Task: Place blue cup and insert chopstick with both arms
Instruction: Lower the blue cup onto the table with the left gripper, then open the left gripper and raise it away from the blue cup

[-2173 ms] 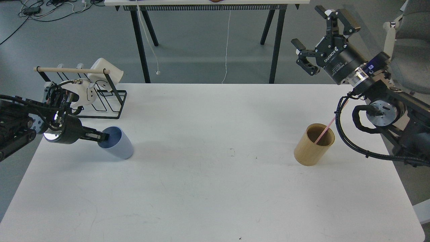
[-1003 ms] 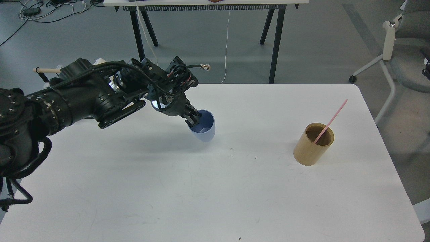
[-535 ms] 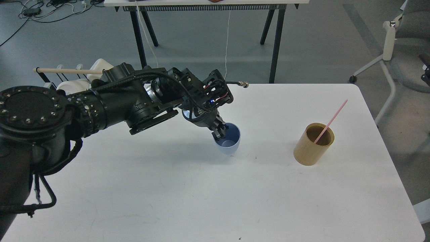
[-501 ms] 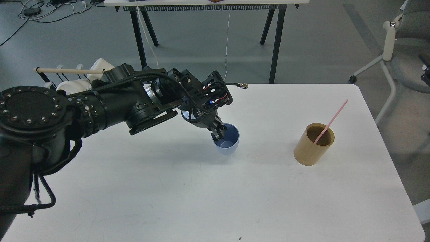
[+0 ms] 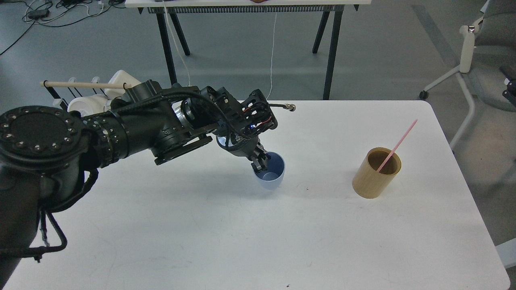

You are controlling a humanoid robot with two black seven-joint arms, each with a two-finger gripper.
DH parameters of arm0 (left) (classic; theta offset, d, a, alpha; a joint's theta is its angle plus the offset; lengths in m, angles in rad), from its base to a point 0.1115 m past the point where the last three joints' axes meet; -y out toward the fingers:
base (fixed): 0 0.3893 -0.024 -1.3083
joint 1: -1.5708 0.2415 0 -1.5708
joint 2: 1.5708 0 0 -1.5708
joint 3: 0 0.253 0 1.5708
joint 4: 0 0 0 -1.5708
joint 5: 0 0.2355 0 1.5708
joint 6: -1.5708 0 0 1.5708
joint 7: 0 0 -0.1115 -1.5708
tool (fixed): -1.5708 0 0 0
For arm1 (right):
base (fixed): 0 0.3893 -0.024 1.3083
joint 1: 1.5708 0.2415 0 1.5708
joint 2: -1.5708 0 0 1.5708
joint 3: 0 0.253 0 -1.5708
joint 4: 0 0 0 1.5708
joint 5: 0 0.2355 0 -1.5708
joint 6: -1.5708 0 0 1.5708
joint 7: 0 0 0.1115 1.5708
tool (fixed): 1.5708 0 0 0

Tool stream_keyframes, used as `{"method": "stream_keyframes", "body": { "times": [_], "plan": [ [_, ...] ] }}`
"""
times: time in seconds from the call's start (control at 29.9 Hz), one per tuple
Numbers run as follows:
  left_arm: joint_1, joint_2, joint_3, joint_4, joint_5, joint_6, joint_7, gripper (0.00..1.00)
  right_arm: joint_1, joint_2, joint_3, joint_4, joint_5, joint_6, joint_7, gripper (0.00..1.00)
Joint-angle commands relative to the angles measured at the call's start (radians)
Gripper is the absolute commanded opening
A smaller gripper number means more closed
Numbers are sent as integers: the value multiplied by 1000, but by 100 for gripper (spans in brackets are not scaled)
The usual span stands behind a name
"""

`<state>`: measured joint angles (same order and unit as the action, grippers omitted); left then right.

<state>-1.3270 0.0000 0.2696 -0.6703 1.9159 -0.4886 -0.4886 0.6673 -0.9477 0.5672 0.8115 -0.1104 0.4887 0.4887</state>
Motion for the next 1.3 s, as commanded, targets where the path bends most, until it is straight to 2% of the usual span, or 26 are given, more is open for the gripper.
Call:
{"method": "stream_keyframes", "body": {
  "times": [0.0, 0.6, 0.74, 0.87, 0.97, 1.07, 1.17, 1.27],
  "plan": [
    [12, 0, 2, 30, 0, 0, 0, 6, 0, 1, 0, 0, 0, 0, 0, 99],
    [35, 0, 11, 58, 2, 0, 0, 11, 0, 4, 2, 0, 0, 0, 0, 99],
    [34, 0, 5, 58, -8, 0, 0, 21, 0, 4, 2, 0, 0, 0, 0, 99],
    [34, 0, -4, 58, -14, 0, 0, 37, 0, 4, 0, 0, 0, 0, 0, 99],
    [35, 0, -30, 61, -49, 0, 0, 60, 0, 4, -1, -3, -2, 0, 0, 99],
    [43, 0, -59, 115, -110, 0, 0, 77, 0, 6, -9, -3, -8, 0, 0, 99],
    [43, 0, -90, 181, -155, 0, 0, 81, 9, 6, -7, -3, -14, 0, 0, 99],
    [46, 0, -157, 195, -236, 0, 0, 83, 21, 4, -10, -5, -26, 0, 0, 99]
  ]
}}
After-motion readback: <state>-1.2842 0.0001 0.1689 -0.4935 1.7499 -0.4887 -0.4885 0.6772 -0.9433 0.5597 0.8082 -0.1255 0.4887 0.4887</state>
